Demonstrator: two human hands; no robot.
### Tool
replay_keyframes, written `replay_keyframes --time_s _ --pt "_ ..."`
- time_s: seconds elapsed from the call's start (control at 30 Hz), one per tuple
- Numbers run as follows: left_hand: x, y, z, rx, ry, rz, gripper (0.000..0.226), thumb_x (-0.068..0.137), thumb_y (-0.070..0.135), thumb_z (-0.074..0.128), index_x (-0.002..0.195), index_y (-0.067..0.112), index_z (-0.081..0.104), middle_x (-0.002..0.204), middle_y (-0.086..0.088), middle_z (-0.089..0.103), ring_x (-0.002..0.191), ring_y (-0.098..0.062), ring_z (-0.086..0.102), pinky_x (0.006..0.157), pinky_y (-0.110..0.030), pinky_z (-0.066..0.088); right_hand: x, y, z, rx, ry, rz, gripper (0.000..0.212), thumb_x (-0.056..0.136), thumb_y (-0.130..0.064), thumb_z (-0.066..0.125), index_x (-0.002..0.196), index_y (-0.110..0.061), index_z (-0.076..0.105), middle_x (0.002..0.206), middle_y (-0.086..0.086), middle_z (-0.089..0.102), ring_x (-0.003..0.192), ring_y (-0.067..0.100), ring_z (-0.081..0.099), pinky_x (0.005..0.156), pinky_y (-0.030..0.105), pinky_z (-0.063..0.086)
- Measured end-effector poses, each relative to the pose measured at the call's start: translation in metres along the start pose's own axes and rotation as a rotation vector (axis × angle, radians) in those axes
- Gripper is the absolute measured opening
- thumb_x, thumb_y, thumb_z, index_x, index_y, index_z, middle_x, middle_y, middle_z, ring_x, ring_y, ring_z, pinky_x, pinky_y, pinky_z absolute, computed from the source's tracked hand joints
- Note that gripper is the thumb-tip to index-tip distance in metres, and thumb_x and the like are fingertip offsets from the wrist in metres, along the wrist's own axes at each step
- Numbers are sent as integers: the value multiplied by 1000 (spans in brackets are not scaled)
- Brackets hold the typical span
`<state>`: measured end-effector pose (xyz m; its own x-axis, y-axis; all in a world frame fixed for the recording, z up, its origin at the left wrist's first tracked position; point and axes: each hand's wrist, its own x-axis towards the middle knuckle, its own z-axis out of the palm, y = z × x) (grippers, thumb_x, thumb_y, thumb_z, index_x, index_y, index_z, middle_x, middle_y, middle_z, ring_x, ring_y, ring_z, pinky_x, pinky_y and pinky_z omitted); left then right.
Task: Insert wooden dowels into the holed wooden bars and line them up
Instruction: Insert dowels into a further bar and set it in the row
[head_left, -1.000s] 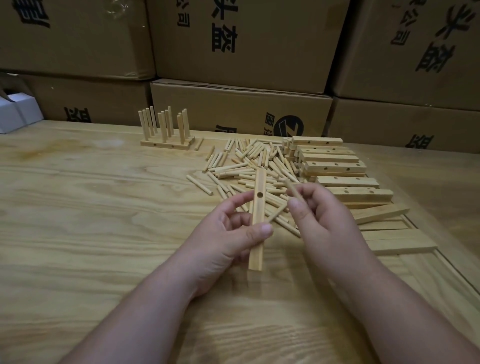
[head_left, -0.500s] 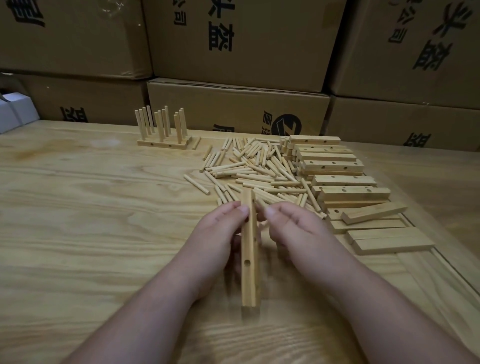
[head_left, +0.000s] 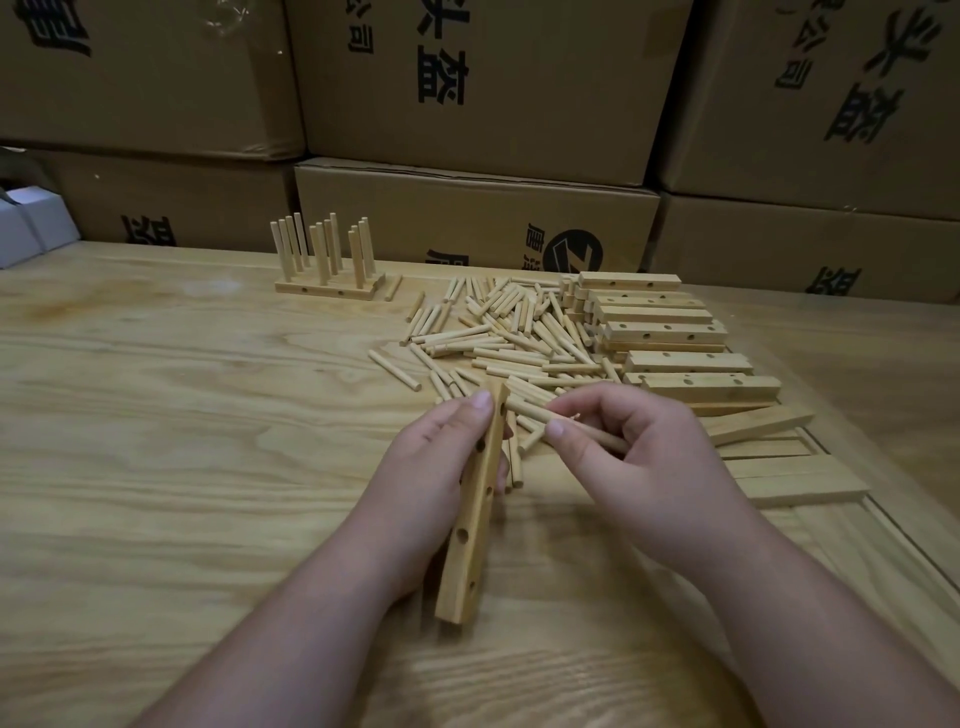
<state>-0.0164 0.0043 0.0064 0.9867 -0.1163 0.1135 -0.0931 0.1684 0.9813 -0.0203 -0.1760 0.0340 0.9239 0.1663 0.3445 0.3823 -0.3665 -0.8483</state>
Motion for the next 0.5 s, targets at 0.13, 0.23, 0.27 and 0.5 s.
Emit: replay_keyframes --time_s 0.13,0.23,0.27,0.5 --pt "0 -2 0 26 3 10 33 88 55 55 76 27 68 64 -2 63 54 -8 56 52 -17 45 -1 -2 -4 -136 3 -65 12 88 -23 74 84 -34 73 72 -2 70 59 9 61 51 23 47" --pt "0 -2 1 45 5 19 31 87 55 56 77 29 70 64 0 63 54 -6 56 53 -16 44 0 -2 -9 -208 -15 -110 18 87 -24 75 84 -42 72 80 -24 71 74 -4 66 59 8 46" --pt "0 -2 1 49 2 16 31 87 55 56 77 30 70 64 1 63 54 -6 56 53 -16 44 0 -2 -10 -235 -28 -119 20 88 -26 74 86 -46 71 83 -29 70 78 -6 66 62 6 46" --pt "1 -2 -1 50 -25 -45 36 86 61 53 81 30 69 66 -3 61 54 -12 52 52 -25 43 2 4 -10 -308 -86 -125 19 94 -47 58 81 -56 68 71 -11 69 63 11 63 56 32 49"
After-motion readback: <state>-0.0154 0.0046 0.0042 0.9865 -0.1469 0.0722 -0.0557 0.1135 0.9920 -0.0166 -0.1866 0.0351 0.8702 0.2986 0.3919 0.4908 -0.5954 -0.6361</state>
